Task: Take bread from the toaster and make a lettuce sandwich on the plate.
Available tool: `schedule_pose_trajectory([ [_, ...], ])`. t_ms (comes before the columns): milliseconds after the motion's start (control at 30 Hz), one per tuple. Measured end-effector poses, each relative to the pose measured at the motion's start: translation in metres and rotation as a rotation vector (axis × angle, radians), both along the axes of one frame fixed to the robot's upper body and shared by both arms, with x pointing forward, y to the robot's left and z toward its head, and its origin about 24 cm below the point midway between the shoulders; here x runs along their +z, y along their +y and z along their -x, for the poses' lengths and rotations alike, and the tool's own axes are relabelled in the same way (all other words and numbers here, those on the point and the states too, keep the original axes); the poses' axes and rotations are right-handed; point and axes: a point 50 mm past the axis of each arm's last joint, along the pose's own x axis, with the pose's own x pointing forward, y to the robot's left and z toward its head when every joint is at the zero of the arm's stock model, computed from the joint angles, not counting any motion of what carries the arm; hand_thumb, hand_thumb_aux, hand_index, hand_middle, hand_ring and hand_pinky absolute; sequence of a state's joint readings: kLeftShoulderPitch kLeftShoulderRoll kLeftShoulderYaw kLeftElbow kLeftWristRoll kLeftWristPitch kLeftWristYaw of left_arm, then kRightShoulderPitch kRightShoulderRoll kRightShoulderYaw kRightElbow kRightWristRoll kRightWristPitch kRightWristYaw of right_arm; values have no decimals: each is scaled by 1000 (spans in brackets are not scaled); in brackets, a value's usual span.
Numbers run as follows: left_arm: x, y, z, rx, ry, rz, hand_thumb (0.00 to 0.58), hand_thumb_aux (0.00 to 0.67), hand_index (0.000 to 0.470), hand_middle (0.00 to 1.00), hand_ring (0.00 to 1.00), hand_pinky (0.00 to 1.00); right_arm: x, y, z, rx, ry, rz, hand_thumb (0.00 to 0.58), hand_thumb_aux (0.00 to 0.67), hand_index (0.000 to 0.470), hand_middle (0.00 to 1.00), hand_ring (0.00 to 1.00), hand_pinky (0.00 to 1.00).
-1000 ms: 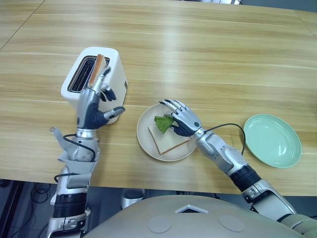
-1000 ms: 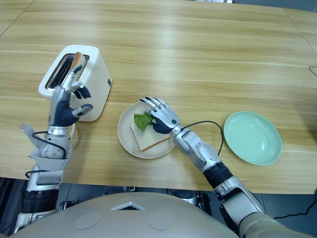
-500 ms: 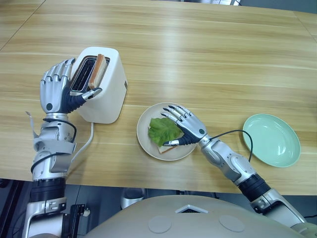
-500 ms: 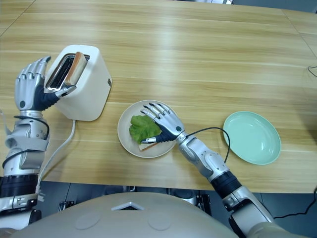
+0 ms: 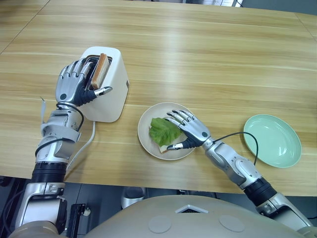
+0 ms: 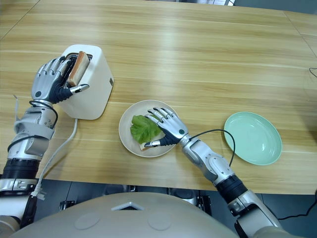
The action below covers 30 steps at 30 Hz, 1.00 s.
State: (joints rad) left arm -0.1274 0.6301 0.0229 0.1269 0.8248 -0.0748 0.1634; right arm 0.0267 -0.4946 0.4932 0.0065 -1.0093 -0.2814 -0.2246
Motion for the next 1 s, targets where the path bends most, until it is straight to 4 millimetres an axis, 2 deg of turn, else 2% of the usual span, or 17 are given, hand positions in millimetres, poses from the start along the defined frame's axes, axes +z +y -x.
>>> schedule_pose_trajectory([
  [67,1,0,-1,1,2,15,580,670,460,341,341,341,7,-5,1,-18,-22,-17,0,0,0,0,0,0],
  [100,3,1,-1,1,-3,25,580,670,460,420,420,420,10,-7,2,-24,-29,-30,0,0,0,0,0,0],
  [133,6,1,-2,-1,-8,28,580,670,460,631,631,631,13,-8,3,-30,-36,-44,0,0,0,0,0,0],
  [233,10,4,-3,-3,-6,25,580,670,460,984,984,984,18,-14,7,-51,-51,-60,0,0,0,0,0,0],
  [467,12,3,-2,-28,-8,83,580,670,460,1000,1000,1000,22,-23,10,-89,-65,-92,0,0,0,0,0,0],
  [700,14,-1,-7,-57,-58,187,580,670,460,1000,1000,1000,26,-20,10,-112,-122,-169,0,0,0,0,0,0],
  [1000,14,4,-15,-47,-143,331,580,670,460,1000,1000,1000,34,-26,6,-186,-196,-233,0,0,0,0,0,0],
])
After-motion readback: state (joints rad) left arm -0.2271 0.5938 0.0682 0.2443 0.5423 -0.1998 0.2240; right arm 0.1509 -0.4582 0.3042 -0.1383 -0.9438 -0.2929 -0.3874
